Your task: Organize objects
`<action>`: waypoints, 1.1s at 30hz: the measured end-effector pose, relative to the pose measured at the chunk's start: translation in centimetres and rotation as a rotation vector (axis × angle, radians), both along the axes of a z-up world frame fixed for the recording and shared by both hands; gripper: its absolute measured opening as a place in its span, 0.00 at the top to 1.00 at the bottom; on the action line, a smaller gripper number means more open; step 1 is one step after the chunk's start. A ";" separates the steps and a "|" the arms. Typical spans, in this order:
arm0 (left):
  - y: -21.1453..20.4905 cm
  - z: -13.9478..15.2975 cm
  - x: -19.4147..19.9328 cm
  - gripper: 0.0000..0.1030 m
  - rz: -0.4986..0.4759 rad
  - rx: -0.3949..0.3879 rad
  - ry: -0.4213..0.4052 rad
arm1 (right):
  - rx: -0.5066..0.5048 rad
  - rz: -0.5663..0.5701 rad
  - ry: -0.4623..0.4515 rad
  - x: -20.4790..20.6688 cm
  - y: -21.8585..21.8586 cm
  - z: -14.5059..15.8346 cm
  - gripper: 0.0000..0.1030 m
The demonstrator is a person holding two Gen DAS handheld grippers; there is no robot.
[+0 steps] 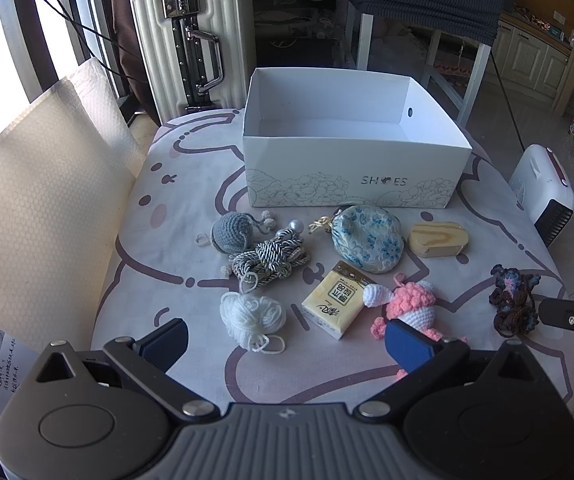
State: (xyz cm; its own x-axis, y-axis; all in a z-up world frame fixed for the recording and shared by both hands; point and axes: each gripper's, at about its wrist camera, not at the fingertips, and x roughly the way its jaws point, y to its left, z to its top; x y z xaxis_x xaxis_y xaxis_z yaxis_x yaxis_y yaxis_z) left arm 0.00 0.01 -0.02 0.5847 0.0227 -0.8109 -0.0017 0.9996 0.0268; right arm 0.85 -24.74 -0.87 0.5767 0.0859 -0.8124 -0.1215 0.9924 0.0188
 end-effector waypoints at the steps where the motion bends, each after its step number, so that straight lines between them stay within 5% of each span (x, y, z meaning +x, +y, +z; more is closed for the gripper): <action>1: 0.0 0.0 0.0 0.00 0.001 0.000 0.000 | 0.000 0.000 0.000 0.0 0.0 0.0 0.00; 33: 0.0 0.0 0.0 0.00 0.002 0.001 0.002 | -0.001 -0.002 0.002 0.1 0.0 0.0 0.00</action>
State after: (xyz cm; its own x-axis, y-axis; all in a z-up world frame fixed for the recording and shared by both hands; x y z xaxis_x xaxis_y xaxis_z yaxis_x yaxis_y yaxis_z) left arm 0.02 0.01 -0.02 0.5830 0.0246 -0.8121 -0.0035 0.9996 0.0279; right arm 0.91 -24.77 -0.85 0.5754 0.0846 -0.8135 -0.1198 0.9926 0.0185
